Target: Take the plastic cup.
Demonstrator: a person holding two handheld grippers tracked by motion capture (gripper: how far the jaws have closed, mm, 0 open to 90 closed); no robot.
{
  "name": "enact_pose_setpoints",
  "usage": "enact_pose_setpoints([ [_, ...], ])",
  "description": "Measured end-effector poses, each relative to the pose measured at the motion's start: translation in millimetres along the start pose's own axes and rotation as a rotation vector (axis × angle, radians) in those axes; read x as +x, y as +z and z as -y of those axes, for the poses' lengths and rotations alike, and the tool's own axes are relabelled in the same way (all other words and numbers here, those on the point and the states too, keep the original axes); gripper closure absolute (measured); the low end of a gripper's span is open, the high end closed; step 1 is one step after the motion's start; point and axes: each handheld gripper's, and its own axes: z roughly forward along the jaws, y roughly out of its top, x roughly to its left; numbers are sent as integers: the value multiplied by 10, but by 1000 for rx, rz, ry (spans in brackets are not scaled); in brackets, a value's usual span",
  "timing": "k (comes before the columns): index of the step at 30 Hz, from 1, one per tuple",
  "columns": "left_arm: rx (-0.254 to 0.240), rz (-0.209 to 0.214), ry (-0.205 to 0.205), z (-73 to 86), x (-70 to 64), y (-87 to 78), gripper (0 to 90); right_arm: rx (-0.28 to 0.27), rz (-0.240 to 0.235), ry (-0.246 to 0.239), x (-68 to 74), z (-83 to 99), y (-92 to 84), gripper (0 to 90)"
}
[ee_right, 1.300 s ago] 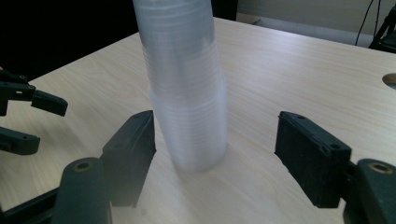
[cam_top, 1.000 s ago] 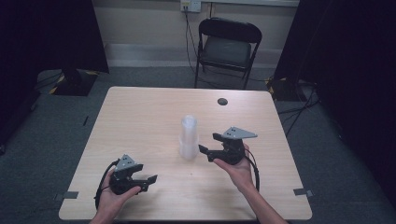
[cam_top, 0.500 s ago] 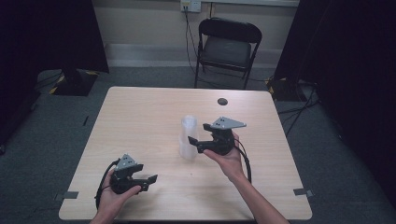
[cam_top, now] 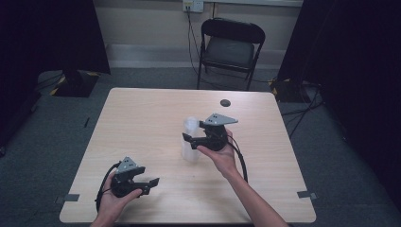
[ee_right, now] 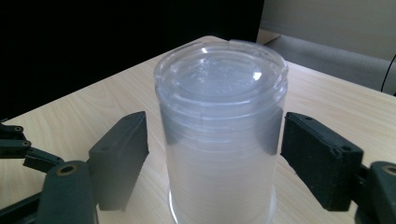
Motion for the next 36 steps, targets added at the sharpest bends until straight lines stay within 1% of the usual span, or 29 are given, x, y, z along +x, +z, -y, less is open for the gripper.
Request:
enact_pose_setpoints([
  [3, 2, 3, 8, -6, -8, -4, 245, -1, 5, 0, -11, 20, 47, 252],
  [5, 1, 1, 4, -1, -10, -1, 245, -5, 0, -1, -25, 28, 83, 267],
  [8, 5, -3, 3, 2, 1, -9, 245, 3, -3, 11, -44, 50, 131, 279],
  [10, 7, -3, -2, -1, 7, -11, 245, 9, 7, 5, -45, 73, 158, 279],
  [13, 10, 2, 1, -4, 8, -1, 245, 15, -9, 4, -54, 99, 194, 249],
  [15, 6, -1, 1, -1, -2, 6, 244, 19, 3, 8, -53, 106, 221, 259],
  [16, 6, 2, 1, 1, -5, 5, 245, 18, -4, 6, -56, 112, 236, 258],
  [20, 8, 2, 1, 7, 3, -2, 244, 28, -5, 17, -77, 154, 287, 250],
  [22, 9, 3, -1, 4, 10, -6, 244, 29, -4, 21, -79, 165, 303, 251],
  [24, 11, -8, -5, 2, 10, -2, 244, 37, -2, 11, -67, 168, 313, 265],
  [30, 16, 1, -2, 3, 6, 7, 245, 45, -4, 15, -66, 208, 332, 257],
  [32, 16, 3, 0, 3, 5, 5, 244, 41, -4, 11, -62, 215, 334, 258],
  [34, 17, 2, -3, 3, 7, 2, 244, 35, 11, 10, -57, 212, 326, 265],
  [36, 18, 2, -3, 3, 11, 0, 244, 32, 5, 5, -51, 208, 329, 285],
])
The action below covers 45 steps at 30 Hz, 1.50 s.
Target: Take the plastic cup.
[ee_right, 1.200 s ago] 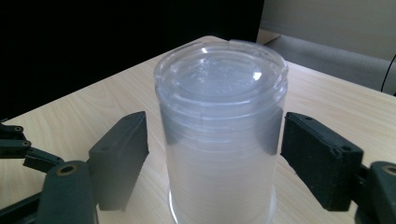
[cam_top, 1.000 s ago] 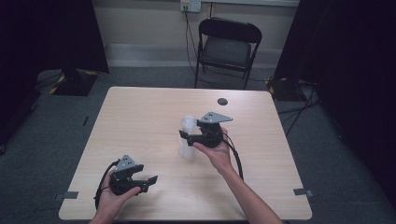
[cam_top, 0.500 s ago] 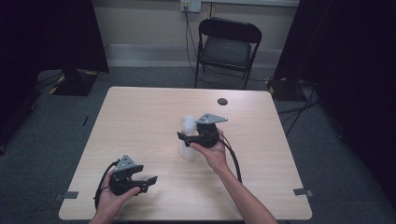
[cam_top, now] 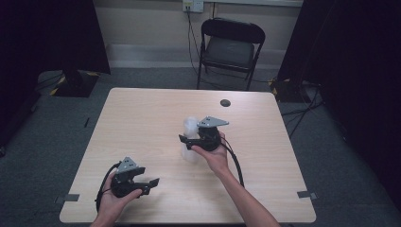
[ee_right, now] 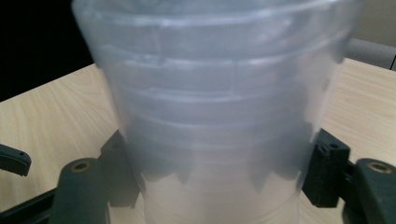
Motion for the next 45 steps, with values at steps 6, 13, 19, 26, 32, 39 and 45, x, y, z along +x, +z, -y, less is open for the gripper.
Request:
enact_pose_setpoints([
  [6, -2, 2, -3, 3, -3, 1, 244, -9, -2, -2, -2, -11, -13, 293],
  [13, 0, 2, 1, 0, -6, 1, 244, -24, -2, -2, 2, -55, -35, 293],
  [19, 1, 2, -2, 2, -4, 0, 244, -41, 0, -13, 5, -110, -62, 298],
  [26, 1, 2, -1, 2, -4, -2, 244, -51, -9, -10, 7, -156, -84, 303],
  [32, 0, 2, 0, 3, -1, 0, 244, -63, -7, -8, 6, -202, -102, 304],
  [39, -1, 3, 2, 3, -7, 4, 244, -78, -14, 8, 3, -249, -120, 305],
  [45, -1, 0, 0, 4, -6, 4, 242, -84, -14, 0, 11, -319, -152, 306],
])
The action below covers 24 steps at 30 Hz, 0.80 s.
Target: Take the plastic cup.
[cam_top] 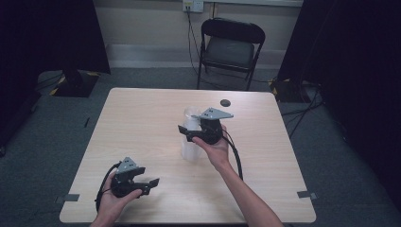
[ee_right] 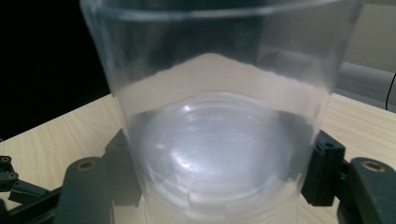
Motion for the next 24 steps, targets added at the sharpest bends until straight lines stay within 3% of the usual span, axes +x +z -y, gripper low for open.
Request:
enact_pose_setpoints([
  [9, 3, -1, 3, 1, -2, 4, 242, -30, 1, 17, -3, -90, -41, 311],
  [14, 1, 6, 25, -7, -26, 14, 244, -35, -3, 39, -14, -142, -78, 319],
  [18, -9, -27, 19, -8, -12, 9, 238, -44, -5, 39, -18, -193, -107, 320],
  [24, -10, -28, -1, 5, 17, 0, 231, -60, -4, 36, -7, -243, -136, 320],
])
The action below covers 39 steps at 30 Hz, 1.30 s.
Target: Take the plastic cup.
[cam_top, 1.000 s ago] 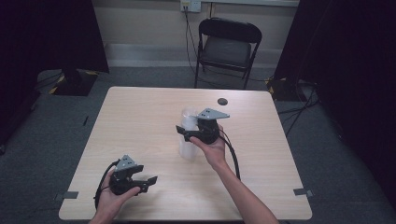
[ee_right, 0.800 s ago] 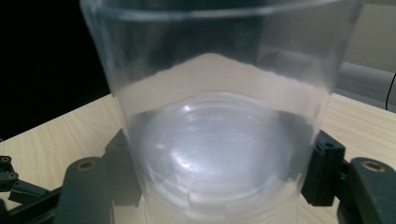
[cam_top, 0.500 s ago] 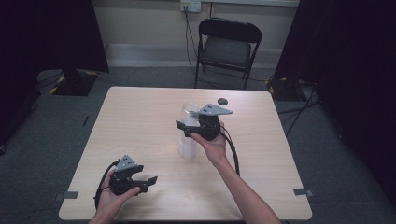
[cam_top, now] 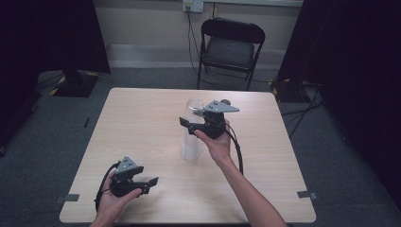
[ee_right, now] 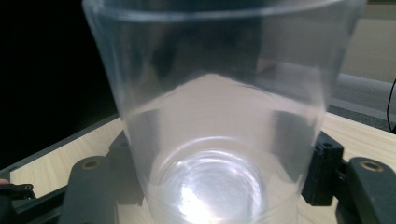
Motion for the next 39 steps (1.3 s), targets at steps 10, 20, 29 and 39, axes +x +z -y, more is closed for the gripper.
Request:
enact_pose_setpoints([
  [10, -9, 0, 23, -5, -17, 2, 207, -39, -14, 19, 13, -63, -60, 324],
  [20, 0, -23, 16, 2, -5, -14, 187, -71, -27, 21, 40, -141, -155, 328],
  [29, -6, -40, 32, -1, -2, -30, 201, -106, -38, 29, 48, -209, -285, 328],
  [39, -12, -17, 47, -4, -16, -21, 243, -126, -58, 69, 26, -254, -457, 329],
])
